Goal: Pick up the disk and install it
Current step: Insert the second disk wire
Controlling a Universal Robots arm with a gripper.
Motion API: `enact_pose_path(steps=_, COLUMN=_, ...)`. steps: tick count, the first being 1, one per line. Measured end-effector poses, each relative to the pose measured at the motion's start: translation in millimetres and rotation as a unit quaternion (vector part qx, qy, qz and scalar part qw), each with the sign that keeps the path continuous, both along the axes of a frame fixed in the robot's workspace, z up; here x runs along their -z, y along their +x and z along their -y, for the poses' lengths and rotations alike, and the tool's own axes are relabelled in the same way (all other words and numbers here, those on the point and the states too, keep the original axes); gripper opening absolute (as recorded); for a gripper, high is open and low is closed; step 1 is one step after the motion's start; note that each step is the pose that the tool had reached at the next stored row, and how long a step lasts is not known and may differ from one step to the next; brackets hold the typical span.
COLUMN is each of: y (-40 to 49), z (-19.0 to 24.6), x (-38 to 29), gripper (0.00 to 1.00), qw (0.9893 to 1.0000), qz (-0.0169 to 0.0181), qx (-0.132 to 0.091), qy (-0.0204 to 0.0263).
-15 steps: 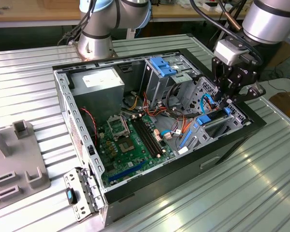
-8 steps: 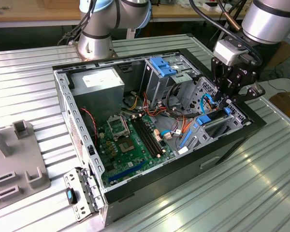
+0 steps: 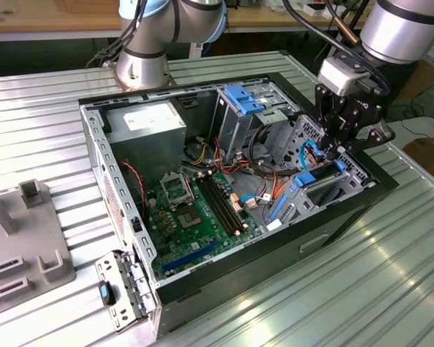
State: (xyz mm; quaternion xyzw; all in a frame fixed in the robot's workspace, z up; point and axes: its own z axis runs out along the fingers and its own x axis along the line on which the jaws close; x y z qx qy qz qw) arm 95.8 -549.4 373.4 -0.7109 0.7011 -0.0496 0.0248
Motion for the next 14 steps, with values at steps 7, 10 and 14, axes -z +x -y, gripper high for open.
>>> enact_pose_path(steps=7, y=6.0, z=-2.8, x=8.7, gripper=0.3, qw=0.9997, qz=-0.0016, qx=0.02, qy=0.0092)
enact_pose_path(steps=10, y=6.8, z=-2.8, x=12.7, gripper=0.3, qw=0.9997, qz=-0.0036, qx=0.021, qy=0.0104)
enact_pose_path(steps=14, y=7.7, z=-2.8, x=18.4, gripper=0.3, qw=0.9997, qz=-0.0081, qx=0.022, qy=0.0106)
